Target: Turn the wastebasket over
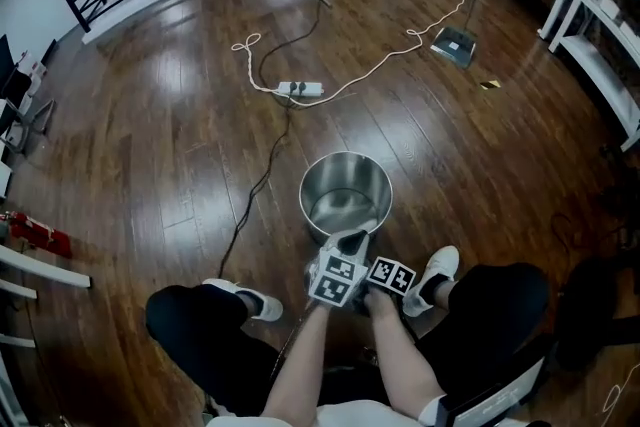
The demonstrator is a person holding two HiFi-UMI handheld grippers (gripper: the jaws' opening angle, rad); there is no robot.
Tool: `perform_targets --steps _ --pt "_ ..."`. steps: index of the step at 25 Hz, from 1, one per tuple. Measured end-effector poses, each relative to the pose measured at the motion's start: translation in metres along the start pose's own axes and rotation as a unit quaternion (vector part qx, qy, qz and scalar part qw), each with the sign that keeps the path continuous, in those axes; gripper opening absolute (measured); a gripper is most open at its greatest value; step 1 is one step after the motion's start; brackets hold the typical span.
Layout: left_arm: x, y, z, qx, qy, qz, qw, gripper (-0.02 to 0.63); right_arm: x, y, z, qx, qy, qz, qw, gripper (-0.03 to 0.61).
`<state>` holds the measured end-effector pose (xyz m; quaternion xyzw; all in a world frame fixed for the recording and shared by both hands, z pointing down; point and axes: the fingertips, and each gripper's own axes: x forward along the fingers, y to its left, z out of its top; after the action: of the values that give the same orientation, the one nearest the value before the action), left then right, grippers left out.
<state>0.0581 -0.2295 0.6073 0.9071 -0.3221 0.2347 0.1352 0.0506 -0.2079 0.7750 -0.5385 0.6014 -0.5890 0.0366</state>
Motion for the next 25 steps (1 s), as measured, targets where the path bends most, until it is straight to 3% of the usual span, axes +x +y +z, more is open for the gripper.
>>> perform_targets --steps 2,6,8,12,17,22,25 --pt "-0.033 0.004 0.022 -0.028 -0.061 0.023 0.9974 0.018 -0.017 0.024 0.022 -0.024 -0.035 0.026 0.999 0.0" --pt "-0.115 0.011 0.046 0.0 -0.129 0.117 0.9847 0.07 -0.075 0.094 0.045 -0.119 -0.102 0.09 0.983 0.018" --pt "-0.159 0.007 0.055 0.001 -0.165 0.164 0.9725 0.094 -0.114 0.127 0.045 -0.199 -0.128 0.116 0.965 0.023" --pt "-0.222 -0.035 0.063 0.001 -0.212 0.214 0.9536 0.153 -0.198 0.172 0.032 -0.363 -0.157 0.139 0.908 0.087" --pt "-0.27 -0.12 0.048 -0.015 -0.24 0.252 0.9372 0.197 -0.317 0.179 0.013 -0.458 -0.217 0.15 0.849 0.219" --pt "-0.309 -0.223 0.034 -0.032 -0.265 0.272 0.9245 0.281 -0.423 0.15 -0.021 -0.496 -0.242 0.154 0.82 0.327" --pt "-0.333 -0.281 0.024 -0.037 -0.269 0.285 0.9192 0.315 -0.479 0.133 -0.048 -0.518 -0.24 0.159 0.806 0.339"
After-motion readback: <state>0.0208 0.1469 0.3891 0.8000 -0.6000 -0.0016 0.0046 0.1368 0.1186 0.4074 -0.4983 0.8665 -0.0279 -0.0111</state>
